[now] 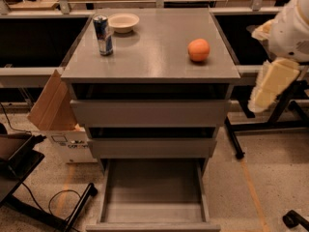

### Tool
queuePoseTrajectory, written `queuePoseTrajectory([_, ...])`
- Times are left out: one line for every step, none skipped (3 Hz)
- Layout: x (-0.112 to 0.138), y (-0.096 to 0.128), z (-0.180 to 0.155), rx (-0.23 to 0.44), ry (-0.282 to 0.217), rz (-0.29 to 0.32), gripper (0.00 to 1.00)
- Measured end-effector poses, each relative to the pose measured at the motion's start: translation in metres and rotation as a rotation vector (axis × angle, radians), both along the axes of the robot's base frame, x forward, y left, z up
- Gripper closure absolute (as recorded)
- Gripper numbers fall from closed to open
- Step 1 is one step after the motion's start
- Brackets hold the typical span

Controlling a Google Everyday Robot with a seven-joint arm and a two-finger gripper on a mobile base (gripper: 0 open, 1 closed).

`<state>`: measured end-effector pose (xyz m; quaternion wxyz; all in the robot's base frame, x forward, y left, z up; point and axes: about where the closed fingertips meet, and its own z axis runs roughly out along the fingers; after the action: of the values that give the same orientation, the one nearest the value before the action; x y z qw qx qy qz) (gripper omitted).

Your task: Place orange into bottom drawer

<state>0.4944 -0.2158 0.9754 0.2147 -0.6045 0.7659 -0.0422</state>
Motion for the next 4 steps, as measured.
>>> queuePoseTrajectory([0.071, 0.006, -0.004, 0.079, -0.108, 0.045, 0.0])
queuePoseTrajectory([0.177, 0.019, -0.003, 0.189, -0.273, 0.077, 0.0])
queuePoseTrajectory([0.225, 0.021, 0.001, 0.178, -0.349, 0.086, 0.0])
queuePoseTrajectory([0.273, 0.039, -0.023, 0.231, -0.318, 0.093, 0.0])
